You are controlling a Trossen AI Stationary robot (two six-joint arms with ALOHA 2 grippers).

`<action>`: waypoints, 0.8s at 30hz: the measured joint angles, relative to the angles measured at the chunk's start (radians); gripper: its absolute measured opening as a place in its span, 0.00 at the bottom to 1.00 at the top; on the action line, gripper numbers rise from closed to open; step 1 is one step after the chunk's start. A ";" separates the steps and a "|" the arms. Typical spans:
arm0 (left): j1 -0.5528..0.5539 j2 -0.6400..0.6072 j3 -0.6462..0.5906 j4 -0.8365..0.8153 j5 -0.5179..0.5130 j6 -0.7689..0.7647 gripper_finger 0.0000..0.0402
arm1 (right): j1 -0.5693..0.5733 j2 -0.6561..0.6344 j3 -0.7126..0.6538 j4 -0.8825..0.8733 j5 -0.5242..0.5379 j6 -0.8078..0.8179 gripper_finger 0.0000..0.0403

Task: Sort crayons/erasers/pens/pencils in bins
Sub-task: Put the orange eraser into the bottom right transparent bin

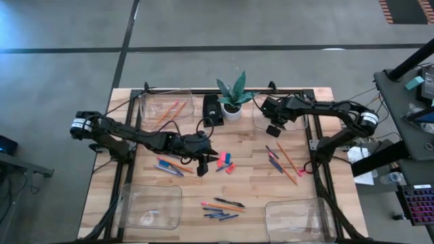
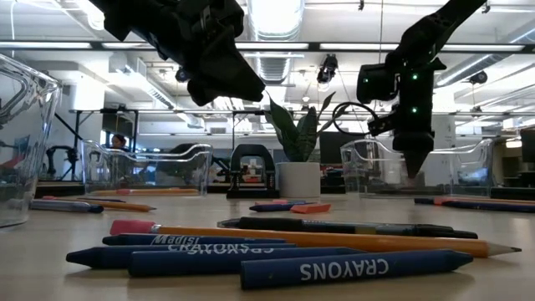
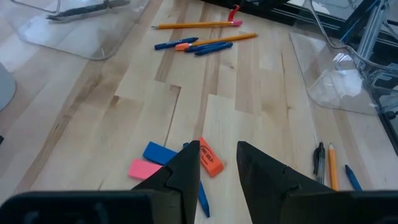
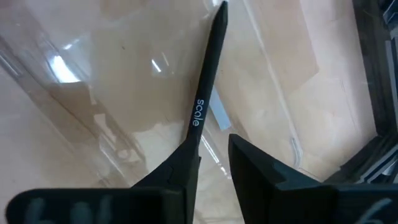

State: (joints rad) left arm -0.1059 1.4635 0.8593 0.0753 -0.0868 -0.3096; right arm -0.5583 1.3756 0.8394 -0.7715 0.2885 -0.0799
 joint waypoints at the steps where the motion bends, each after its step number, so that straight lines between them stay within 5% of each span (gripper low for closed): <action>1: 0.000 0.000 0.000 0.000 0.000 0.000 0.23 | 0.000 -0.003 0.000 0.000 0.000 0.000 0.21; 11: 0.000 0.000 0.000 0.000 0.000 -0.001 0.23 | 0.001 -0.104 0.097 -0.070 0.076 0.029 0.21; 16: 0.000 0.000 0.000 0.000 0.000 -0.001 0.23 | 0.025 -0.169 0.128 -0.051 -0.043 0.110 0.20; 24: -0.001 0.000 -0.001 -0.004 0.000 -0.001 0.23 | 0.243 -0.187 0.092 0.085 -0.087 0.143 0.24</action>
State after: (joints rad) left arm -0.1070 1.4635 0.8586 0.0712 -0.0868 -0.3103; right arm -0.3152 1.1881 0.9318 -0.6864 0.2015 0.0627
